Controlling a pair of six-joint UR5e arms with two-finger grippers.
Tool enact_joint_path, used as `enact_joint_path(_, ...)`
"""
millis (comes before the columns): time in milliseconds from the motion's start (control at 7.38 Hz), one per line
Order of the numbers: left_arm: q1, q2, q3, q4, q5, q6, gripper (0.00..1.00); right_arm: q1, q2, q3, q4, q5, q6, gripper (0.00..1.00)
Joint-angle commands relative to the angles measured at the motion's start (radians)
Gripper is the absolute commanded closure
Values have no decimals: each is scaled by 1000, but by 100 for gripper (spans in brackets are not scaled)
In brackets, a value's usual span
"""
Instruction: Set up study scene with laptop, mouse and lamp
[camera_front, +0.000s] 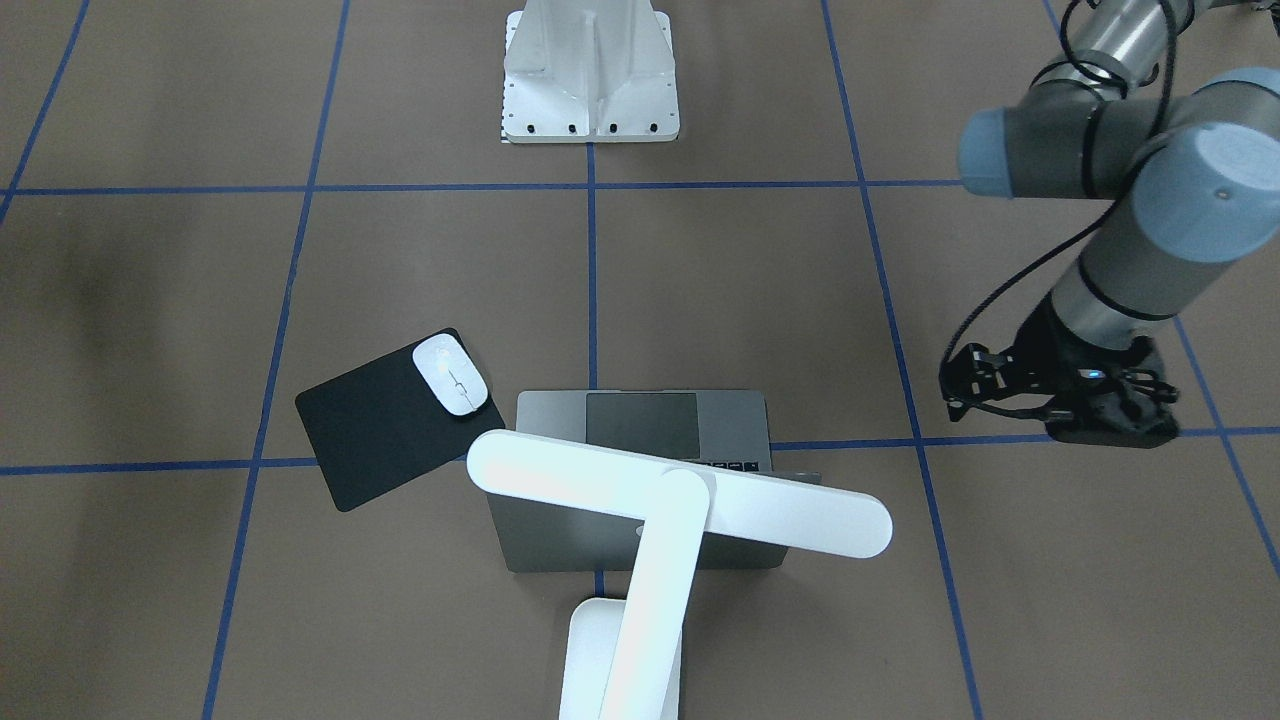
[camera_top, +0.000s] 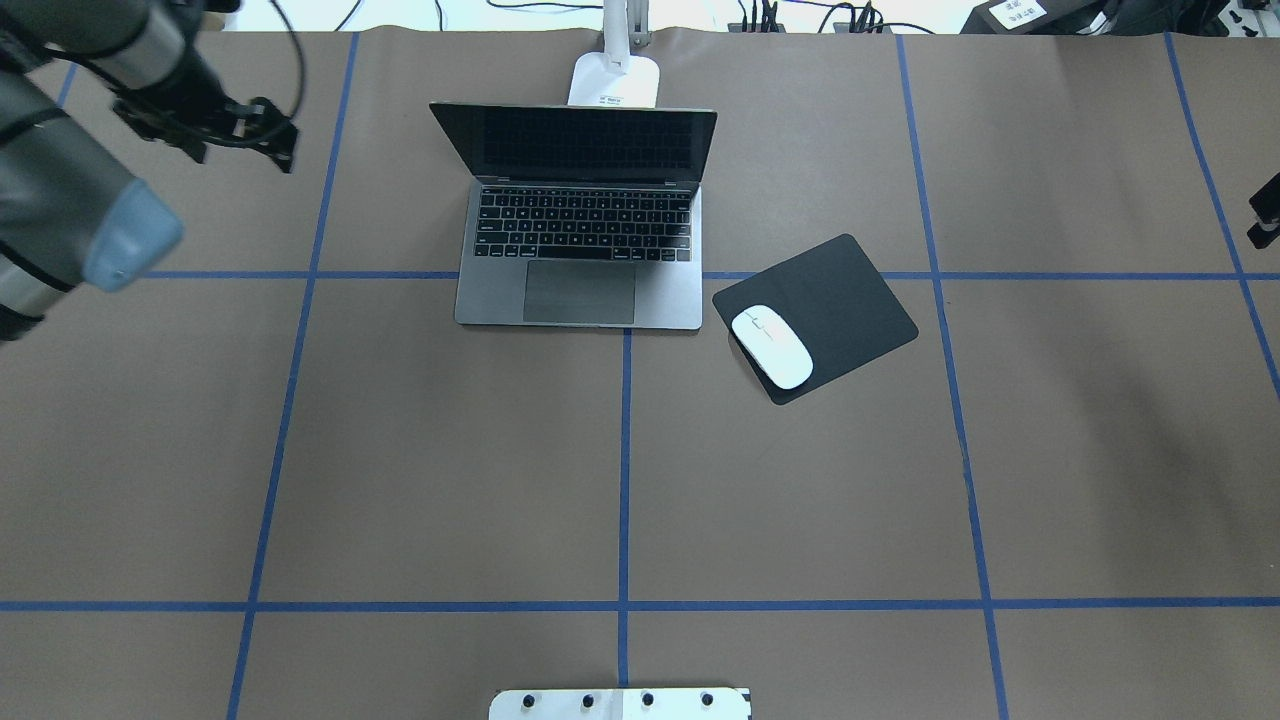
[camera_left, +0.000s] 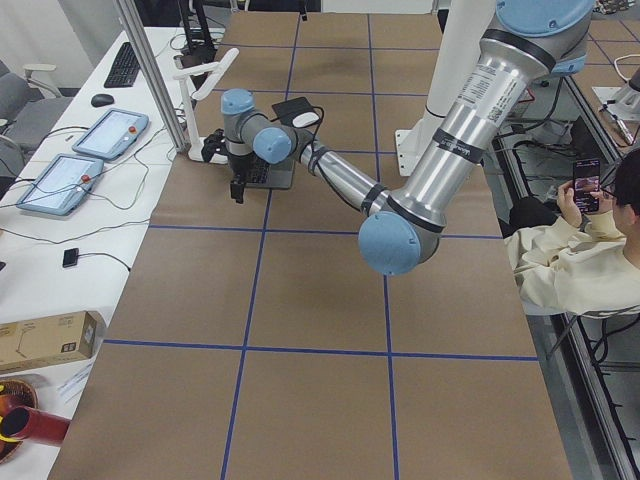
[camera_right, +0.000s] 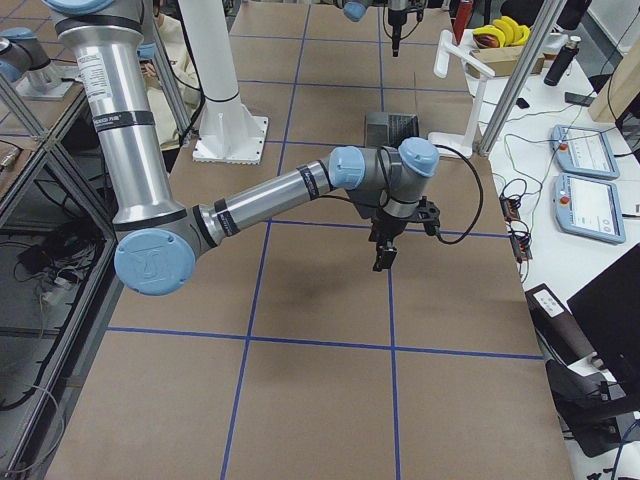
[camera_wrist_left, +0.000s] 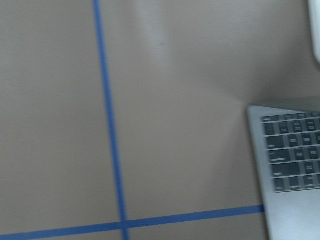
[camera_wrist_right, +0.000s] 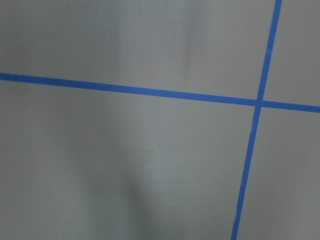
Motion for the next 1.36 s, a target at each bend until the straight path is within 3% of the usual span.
enact_joint_path(0, -157, 124, 17, -1, -72, 217, 1, 15, 34, -57, 59, -24, 14, 0)
enact_joint_path(407, -333, 176, 142, -2, -114, 509, 1, 72, 29, -316, 383, -22, -1, 0)
enact_joint_path(949, -553, 176, 369, -13, -113, 806, 1, 159, 14, -424, 408, -13, -131, 0)
enact_joint_path(1220, -587, 179, 393, -11, -111, 851, 1, 178, -14, -423, 417, -18, -179, 0)
